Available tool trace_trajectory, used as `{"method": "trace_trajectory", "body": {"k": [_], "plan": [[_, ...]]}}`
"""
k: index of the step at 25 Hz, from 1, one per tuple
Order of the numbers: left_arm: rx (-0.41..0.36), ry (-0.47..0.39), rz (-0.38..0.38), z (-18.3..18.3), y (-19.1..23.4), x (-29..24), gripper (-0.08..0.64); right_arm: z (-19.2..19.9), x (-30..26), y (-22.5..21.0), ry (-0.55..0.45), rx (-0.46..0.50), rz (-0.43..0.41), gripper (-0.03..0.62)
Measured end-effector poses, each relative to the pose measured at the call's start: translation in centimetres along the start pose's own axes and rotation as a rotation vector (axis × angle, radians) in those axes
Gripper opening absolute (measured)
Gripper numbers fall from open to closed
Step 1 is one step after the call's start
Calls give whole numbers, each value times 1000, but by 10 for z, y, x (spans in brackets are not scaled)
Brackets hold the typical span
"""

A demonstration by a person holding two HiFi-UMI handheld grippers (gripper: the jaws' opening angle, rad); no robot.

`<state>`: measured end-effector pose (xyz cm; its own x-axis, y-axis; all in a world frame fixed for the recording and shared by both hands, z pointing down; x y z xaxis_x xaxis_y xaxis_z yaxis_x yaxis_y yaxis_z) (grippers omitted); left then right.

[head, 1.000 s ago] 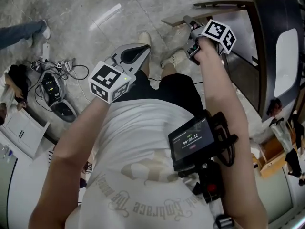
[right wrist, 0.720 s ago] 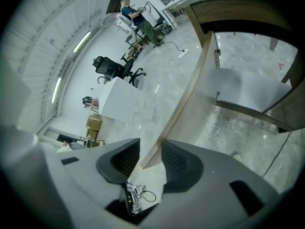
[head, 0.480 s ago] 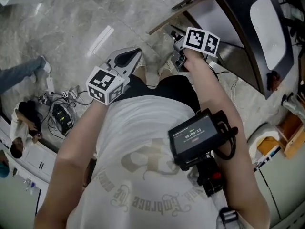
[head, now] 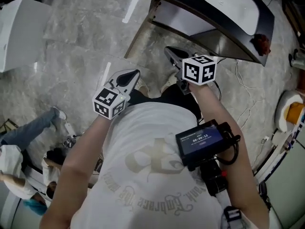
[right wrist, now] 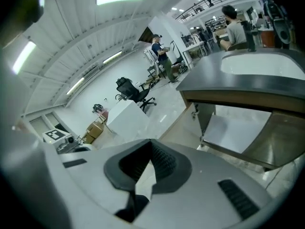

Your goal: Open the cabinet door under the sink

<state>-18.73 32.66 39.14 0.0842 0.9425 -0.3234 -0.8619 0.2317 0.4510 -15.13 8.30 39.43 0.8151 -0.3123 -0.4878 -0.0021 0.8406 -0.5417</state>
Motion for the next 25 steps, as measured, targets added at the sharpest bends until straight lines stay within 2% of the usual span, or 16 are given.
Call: {"method": "trace_trajectory", "body": {"k": [5,13,16,22,25], "plan": [[-68,64,81,-10,-46,-51,9,12,85,-42,-116,-18,57,14],[-133,103,85,-37,-87,-120,9,29,180,-97,-209,-64,136,14],[-190,113,86,-50,-106,-154,9,29,210,-123,-266,-98,145,14],[-272,188,148,-59,-151,-215,9,42,267,-161,-374,-156,154,14],[-266,196,167,-55,-169,-242,9,53,290,-179,-408,-191,181,14]]}}
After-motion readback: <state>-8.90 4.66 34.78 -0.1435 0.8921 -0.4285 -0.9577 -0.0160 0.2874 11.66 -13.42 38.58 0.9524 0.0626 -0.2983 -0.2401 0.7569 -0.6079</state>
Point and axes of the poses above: the fingertips, and each gripper's own axes: x backward along the fingers, y to its left, z out of its underside, the point moved 9 cm from there along x, backward along the fingers, and after that the axes turned 10 degrees about -y, right-handed, at the moved point
